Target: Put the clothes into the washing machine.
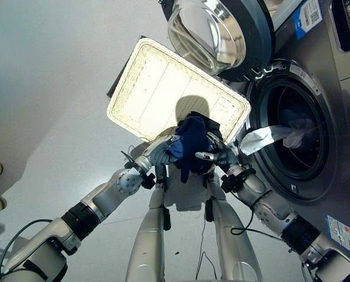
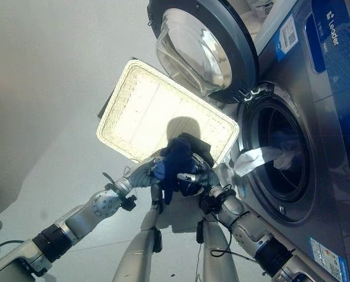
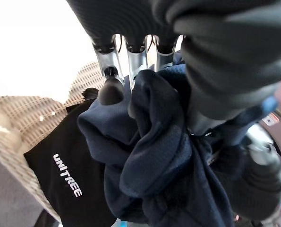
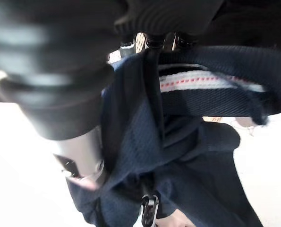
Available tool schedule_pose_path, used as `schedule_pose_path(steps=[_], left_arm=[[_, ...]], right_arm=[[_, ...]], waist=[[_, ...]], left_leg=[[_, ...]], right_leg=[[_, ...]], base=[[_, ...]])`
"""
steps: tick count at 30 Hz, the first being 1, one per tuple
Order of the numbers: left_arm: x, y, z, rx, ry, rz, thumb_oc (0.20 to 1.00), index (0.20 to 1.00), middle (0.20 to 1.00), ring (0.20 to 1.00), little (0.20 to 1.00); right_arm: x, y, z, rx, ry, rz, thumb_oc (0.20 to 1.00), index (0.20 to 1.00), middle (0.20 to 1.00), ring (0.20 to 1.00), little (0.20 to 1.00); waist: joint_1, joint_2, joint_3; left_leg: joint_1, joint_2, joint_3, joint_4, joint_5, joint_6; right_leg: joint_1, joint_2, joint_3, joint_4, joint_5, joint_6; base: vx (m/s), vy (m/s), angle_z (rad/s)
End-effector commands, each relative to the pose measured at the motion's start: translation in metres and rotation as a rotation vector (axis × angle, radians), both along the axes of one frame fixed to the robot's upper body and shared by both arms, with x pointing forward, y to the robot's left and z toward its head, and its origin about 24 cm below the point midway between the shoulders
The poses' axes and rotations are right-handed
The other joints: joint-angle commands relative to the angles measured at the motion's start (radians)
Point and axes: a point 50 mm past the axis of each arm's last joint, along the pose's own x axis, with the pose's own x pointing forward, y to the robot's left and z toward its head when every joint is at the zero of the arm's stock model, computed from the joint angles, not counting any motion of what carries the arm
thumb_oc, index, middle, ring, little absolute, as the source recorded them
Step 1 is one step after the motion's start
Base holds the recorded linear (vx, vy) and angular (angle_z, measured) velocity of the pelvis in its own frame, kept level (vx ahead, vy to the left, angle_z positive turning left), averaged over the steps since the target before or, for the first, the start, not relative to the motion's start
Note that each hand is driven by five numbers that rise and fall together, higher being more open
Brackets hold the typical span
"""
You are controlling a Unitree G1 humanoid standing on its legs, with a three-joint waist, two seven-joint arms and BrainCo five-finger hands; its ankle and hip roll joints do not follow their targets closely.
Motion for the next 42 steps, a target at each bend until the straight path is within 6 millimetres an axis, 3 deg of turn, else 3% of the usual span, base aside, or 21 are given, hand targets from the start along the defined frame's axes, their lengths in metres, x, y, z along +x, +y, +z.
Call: schedule_pose_path(steps=[1,2,3,4,6,13,18,22,25,29,30,32,33,34,35,36,37,39,40,41,42], left_arm=[[-0.024,-0.029,0.023,-0.055,-0.165,-0.214,0.200,0.200,0.200,0.200,0.200],[-0.025,-0.030,0.025,-0.057,-0.179,-0.218,0.200,0.200,0.200,0.200,0.200],[-0.025,-0.030,0.025,-0.057,-0.179,-0.218,0.200,0.200,0.200,0.200,0.200],[-0.025,-0.030,0.029,-0.066,-0.223,-0.215,0.344,0.344,0.344,0.344,0.344],[-0.023,-0.030,0.032,-0.086,-0.237,-0.196,1.000,1.000,1.000,1.000,1.000],[-0.023,-0.025,0.037,-0.179,-0.302,-0.124,1.000,1.000,1.000,1.000,1.000],[-0.018,-0.011,0.041,-0.369,-0.294,-0.003,1.000,1.000,1.000,1.000,1.000],[-0.010,0.006,0.028,-0.638,-0.146,0.167,1.000,1.000,1.000,1.000,1.000],[-0.009,0.013,0.020,-0.741,-0.090,0.239,1.000,1.000,1.000,1.000,1.000],[-0.007,0.037,0.002,-0.890,-0.040,0.433,1.000,1.000,1.000,1.000,1.000],[-0.004,0.049,-0.003,-0.918,-0.038,0.510,1.000,1.000,1.000,1.000,1.000],[-0.003,0.057,-0.007,-0.925,-0.039,0.564,1.000,1.000,1.000,1.000,1.000],[-0.001,0.069,-0.012,-0.935,-0.035,0.627,1.000,1.000,1.000,1.000,1.000],[-0.001,0.069,-0.011,-0.936,-0.038,0.626,1.000,1.000,1.000,1.000,1.000],[0.000,0.075,-0.014,-0.937,-0.026,0.667,1.000,1.000,1.000,1.000,1.000],[0.000,0.089,-0.019,-0.953,-0.005,0.712,1.000,1.000,1.000,1.000,1.000],[0.001,0.089,-0.018,-0.955,-0.007,0.710,1.000,1.000,1.000,1.000,1.000],[0.000,0.110,-0.031,-0.987,0.061,0.783,1.000,1.000,1.000,1.000,1.000],[0.001,0.109,-0.030,-0.989,0.058,0.780,1.000,1.000,1.000,1.000,1.000],[-0.002,0.121,-0.041,-0.996,0.099,0.821,1.000,1.000,1.000,1.000,1.000],[-0.001,0.121,-0.041,-1.001,0.100,0.822,1.000,1.000,1.000,1.000,1.000]], right_arm=[[-0.008,0.022,0.016,0.113,-0.023,0.108,0.307,0.307,0.307,0.307,0.307],[-0.008,0.022,0.015,0.123,-0.005,0.107,0.200,0.200,0.200,0.200,0.200],[-0.008,0.022,0.015,0.123,-0.005,0.107,0.200,0.200,0.200,0.200,0.200],[-0.008,0.023,0.012,0.126,0.017,0.112,0.200,0.200,0.200,0.200,0.200],[-0.008,0.024,0.012,0.139,0.026,0.122,0.200,0.200,0.200,0.200,0.200],[-0.008,0.023,0.010,0.229,0.068,0.098,0.200,0.200,0.200,0.200,0.200],[-0.005,0.018,0.004,0.363,0.135,0.040,0.200,0.200,0.200,0.200,0.200],[-0.004,0.010,-0.011,0.559,0.213,-0.072,0.200,0.200,0.200,0.200,0.200],[-0.004,0.007,-0.018,0.646,0.253,-0.112,0.200,0.200,0.200,0.200,0.200],[-0.003,-0.004,-0.030,0.884,0.317,-0.173,0.200,0.200,0.200,0.200,0.200],[0.002,-0.014,-0.030,1.016,0.319,-0.215,0.200,0.200,0.200,0.200,0.200],[0.007,-0.026,-0.030,1.109,0.295,-0.274,0.200,0.200,0.200,0.200,0.200],[0.013,-0.049,-0.027,1.201,0.234,-0.397,0.200,0.200,0.200,0.200,0.200],[0.013,-0.049,-0.026,1.201,0.232,-0.395,0.200,0.200,0.200,0.200,0.200],[0.016,-0.065,-0.024,1.253,0.194,-0.480,0.200,0.200,0.200,0.200,0.200],[0.020,-0.095,-0.018,1.300,0.131,-0.602,0.200,0.200,0.200,0.200,0.200],[0.021,-0.095,-0.017,1.301,0.128,-0.600,0.200,0.200,0.200,0.200,0.200],[0.024,-0.155,0.007,1.375,-0.045,-0.830,0.200,0.200,0.200,0.200,0.200],[0.024,-0.155,0.008,1.376,-0.048,-0.828,0.200,0.200,0.200,0.200,0.200],[0.021,-0.201,0.029,1.405,-0.176,-1.019,0.200,0.200,0.200,0.200,0.200],[0.020,-0.206,0.032,1.407,-0.194,-1.044,0.200,0.200,0.200,0.200,0.200]], waist=[[-0.015,-0.010,-0.016],[-0.015,-0.010,-0.016],[-0.015,-0.010,-0.016],[-0.015,-0.010,-0.016],[-0.014,-0.010,-0.016],[-0.009,-0.009,-0.016],[-0.002,-0.010,-0.016],[0.000,-0.004,-0.016],[0.002,0.000,-0.016],[0.007,0.010,-0.016],[0.009,0.013,-0.016],[0.010,0.016,-0.016],[0.010,0.021,-0.016],[0.011,0.020,-0.016],[0.010,0.023,-0.016],[0.010,0.027,-0.016],[0.011,0.027,-0.016],[0.013,0.034,-0.016],[0.014,0.034,-0.016],[0.018,0.038,-0.016],[0.020,0.039,-0.016]], left_leg=[[0.006,-0.095,0.051,0.046,-0.092,0.029],[0.007,-0.094,0.051,0.045,-0.092,0.029],[0.007,-0.094,0.051,0.045,-0.092,0.029],[0.008,-0.093,0.050,0.041,-0.090,0.030],[0.006,-0.093,0.049,0.035,-0.087,0.031],[0.005,-0.095,0.039,0.030,-0.083,0.032],[0.007,-0.096,0.032,0.025,-0.080,0.032],[0.012,-0.097,0.024,0.020,-0.079,0.033],[0.006,-0.098,0.021,0.020,-0.075,0.034],[0.012,-0.099,0.018,0.020,-0.078,0.034],[0.008,-0.099,0.018,0.025,-0.077,0.032],[0.009,-0.099,0.017,0.026,-0.077,0.031],[0.017,-0.098,0.018,0.025,-0.080,0.029],[0.011,-0.097,0.019,0.026,-0.077,0.029],[0.020,-0.096,0.019,0.025,-0.081,0.027],[0.024,-0.094,0.021,0.025,-0.083,0.024],[0.017,-0.094,0.022,0.027,-0.079,0.024],[0.028,-0.090,0.024,0.033,-0.091,0.021],[0.020,-0.090,0.025,0.034,-0.087,0.021],[0.022,-0.089,0.024,0.044,-0.100,0.019],[0.014,-0.089,0.025,0.046,-0.095,0.019]], right_leg=[[0.017,0.032,-0.004,0.028,-0.052,0.081],[0.017,0.032,-0.004,0.028,-0.052,0.081],[0.017,0.032,-0.004,0.028,-0.052,0.081],[0.016,0.034,-0.001,0.029,-0.052,0.081],[0.013,0.035,0.003,0.028,-0.051,0.080],[0.010,0.038,0.008,0.027,-0.048,0.079],[0.012,0.038,0.005,0.023,-0.048,0.077],[0.018,0.039,0.005,0.024,-0.054,0.074],[0.014,0.038,0.006,0.023,-0.051,0.072],[0.022,0.034,0.002,0.023,-0.058,0.068],[0.020,0.033,0.002,0.025,-0.057,0.066],[0.022,0.032,0.001,0.026,-0.059,0.065],[0.028,0.031,0.001,0.029,-0.065,0.065],[0.023,0.032,0.001,0.028,-0.060,0.065],[0.031,0.031,0.001,0.030,-0.066,0.066],[0.038,0.029,0.000,0.029,-0.067,0.067],[0.032,0.030,0.001,0.028,-0.061,0.066],[0.044,0.028,-0.005,0.035,-0.072,0.067],[0.037,0.028,-0.004,0.034,-0.066,0.066],[0.041,0.029,-0.007,0.044,-0.081,0.064],[0.033,0.030,-0.007,0.044,-0.075,0.063]], base=[[0.00,0.000,0.00],[0.00,0.000,0.00],[0.00,0.000,0.00],[0.00,0.000,0.00],[0.00,0.000,0.00],[0.00,0.000,0.00],[-0.01,-0.038,0.00],[-0.01,-0.043,0.00],[0.00,-0.014,0.00],[-0.01,-0.047,0.00],[0.01,-0.036,-0.01],[0.00,-0.034,-0.01],[0.00,0.000,0.00],[0.00,0.000,0.00],[0.00,0.000,0.00],[0.00,0.000,0.00],[0.02,-0.031,0.01],[0.04,-0.032,-0.01],[0.05,-0.044,-0.05],[0.01,-0.034,-0.05],[0.02,-0.033,-0.02]])
